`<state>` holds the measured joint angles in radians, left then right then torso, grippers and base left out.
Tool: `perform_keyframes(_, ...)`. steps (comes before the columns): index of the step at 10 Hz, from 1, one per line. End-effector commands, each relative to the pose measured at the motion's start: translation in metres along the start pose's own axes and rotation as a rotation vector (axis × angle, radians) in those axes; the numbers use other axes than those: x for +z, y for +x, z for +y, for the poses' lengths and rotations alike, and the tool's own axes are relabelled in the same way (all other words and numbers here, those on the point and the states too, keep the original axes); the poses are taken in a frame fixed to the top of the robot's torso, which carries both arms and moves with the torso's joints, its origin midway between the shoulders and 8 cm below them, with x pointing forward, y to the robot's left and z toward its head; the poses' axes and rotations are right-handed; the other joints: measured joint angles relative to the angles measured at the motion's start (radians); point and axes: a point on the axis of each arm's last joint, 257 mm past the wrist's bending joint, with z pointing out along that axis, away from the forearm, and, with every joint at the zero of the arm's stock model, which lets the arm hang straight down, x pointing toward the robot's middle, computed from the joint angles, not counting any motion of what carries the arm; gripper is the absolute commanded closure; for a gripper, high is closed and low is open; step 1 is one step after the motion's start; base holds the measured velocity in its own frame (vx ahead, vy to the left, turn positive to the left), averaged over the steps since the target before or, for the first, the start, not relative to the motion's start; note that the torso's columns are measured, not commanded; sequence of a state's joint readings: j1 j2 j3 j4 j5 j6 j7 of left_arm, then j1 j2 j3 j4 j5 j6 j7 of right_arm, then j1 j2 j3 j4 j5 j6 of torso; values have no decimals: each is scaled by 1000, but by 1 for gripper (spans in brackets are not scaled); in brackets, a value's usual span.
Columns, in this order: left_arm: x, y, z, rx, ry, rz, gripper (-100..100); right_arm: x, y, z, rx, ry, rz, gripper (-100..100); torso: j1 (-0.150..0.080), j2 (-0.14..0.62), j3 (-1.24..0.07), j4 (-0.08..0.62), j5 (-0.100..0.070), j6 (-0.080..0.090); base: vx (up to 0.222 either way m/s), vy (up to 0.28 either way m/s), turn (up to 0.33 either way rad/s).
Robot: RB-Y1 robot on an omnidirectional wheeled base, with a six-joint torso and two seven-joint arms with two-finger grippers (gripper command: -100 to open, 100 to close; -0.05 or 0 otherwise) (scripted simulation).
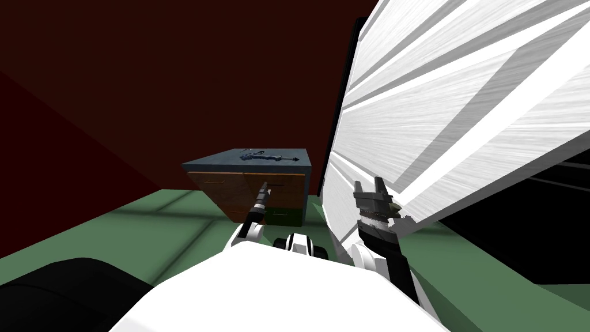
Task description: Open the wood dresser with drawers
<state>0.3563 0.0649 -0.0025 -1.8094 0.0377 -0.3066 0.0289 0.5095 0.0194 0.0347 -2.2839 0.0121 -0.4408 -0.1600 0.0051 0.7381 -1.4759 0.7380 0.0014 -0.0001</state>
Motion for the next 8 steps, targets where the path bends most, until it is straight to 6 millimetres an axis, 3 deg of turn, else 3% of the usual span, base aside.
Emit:
perform_keyframes(1, 2, -2, -9, 5, 0, -1, -100, 0, 0, 0, 0, 0, 0, 0, -1, -3, -2, -1, 0, 0, 79, -12, -12)
perform_keyframes(2, 1, -2, -7, 4, 2, -1, -100, 0, 0, 0, 0, 0, 0, 0, -4, -3, -2, -1, -1, 0, 32, -5, 0)
perform_keyframes(3, 0, 0, 0, 0, 0, 0, 100, 0, 0, 0, 0, 0, 0, 0, -5, 0, 0, 0, -1, 0, -49, 16, 19)
perform_keyframes(4, 2, -1, -2, 2, -2, 0, 100, 0, 0, 0, 0, 0, 0, 0, -4, 5, 3, 1, -1, 0, -34, 8, 4)
perform_keyframes(5, 1, -5, -3, 28, -1, 17, -100, 0, 0, 0, 0, 0, 0, 0, -5, 3, 2, 2, -2, 0, -7, 8, 3)
perform_keyframes(8, -1, -4, -4, -15, -7, -4, -100, 0, 0, 0, 0, 0, 0, 0, 0, 0, 0, 0, 0, 0, -28, 90, 18)
